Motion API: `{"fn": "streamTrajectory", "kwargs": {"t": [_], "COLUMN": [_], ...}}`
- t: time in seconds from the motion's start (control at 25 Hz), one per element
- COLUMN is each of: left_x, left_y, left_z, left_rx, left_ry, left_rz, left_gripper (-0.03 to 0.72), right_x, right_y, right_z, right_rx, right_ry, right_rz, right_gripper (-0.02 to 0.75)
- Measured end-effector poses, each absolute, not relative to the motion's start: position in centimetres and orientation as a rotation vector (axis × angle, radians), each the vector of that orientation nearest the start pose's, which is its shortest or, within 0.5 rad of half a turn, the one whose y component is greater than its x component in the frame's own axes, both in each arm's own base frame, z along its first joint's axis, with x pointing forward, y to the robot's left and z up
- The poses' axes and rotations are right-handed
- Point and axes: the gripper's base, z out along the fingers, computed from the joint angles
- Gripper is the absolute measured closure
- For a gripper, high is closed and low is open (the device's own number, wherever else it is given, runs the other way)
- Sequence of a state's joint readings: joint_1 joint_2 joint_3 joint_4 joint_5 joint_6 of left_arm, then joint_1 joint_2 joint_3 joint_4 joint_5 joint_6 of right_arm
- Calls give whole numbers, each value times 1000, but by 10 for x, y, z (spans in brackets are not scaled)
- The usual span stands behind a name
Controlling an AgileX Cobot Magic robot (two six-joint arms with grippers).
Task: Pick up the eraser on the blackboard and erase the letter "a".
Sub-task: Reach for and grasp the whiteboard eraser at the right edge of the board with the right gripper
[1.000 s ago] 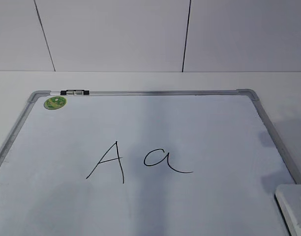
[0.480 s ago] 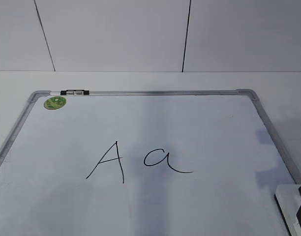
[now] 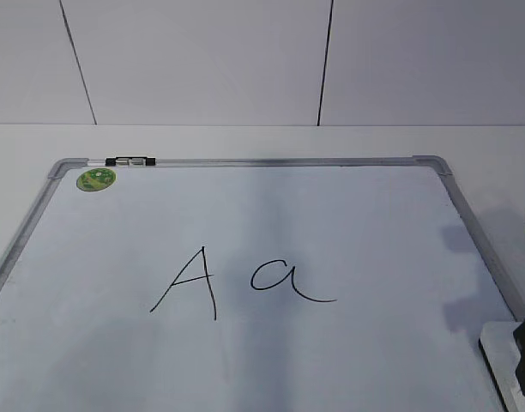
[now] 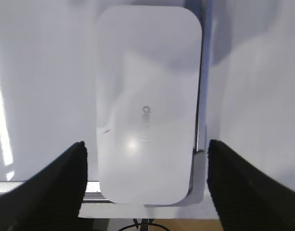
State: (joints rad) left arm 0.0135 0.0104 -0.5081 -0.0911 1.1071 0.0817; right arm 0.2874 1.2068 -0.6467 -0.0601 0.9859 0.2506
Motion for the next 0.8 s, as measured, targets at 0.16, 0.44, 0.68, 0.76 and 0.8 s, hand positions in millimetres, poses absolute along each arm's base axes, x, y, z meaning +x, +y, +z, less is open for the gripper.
{"fn": "streamTrajectory", "kwargs": {"t": [0.16, 0.44, 0.68, 0.76, 0.8], "left_x": [-6, -6, -6, -6, -6], "left_y": [-7, -7, -7, -7, -7], "left_z": [276, 276, 276, 276, 276], "left_rx": [78, 78, 78, 78, 78], "left_ry": [2089, 2089, 2089, 2089, 2089], "left_rz": [-52, -52, -52, -52, -52], "left_gripper": [454, 454, 454, 454, 454], "right_x": [173, 173, 173, 173, 173], "right_y": [46, 47, 47, 46, 46], "right_z": [216, 216, 216, 216, 216], "right_rx": [-97, -89, -90, -100, -104], "right_ry": [3017, 3020, 3021, 3018, 3015], "right_rz": [-34, -21, -19, -31, -36], "right_gripper": [146, 97, 71, 71, 71]}}
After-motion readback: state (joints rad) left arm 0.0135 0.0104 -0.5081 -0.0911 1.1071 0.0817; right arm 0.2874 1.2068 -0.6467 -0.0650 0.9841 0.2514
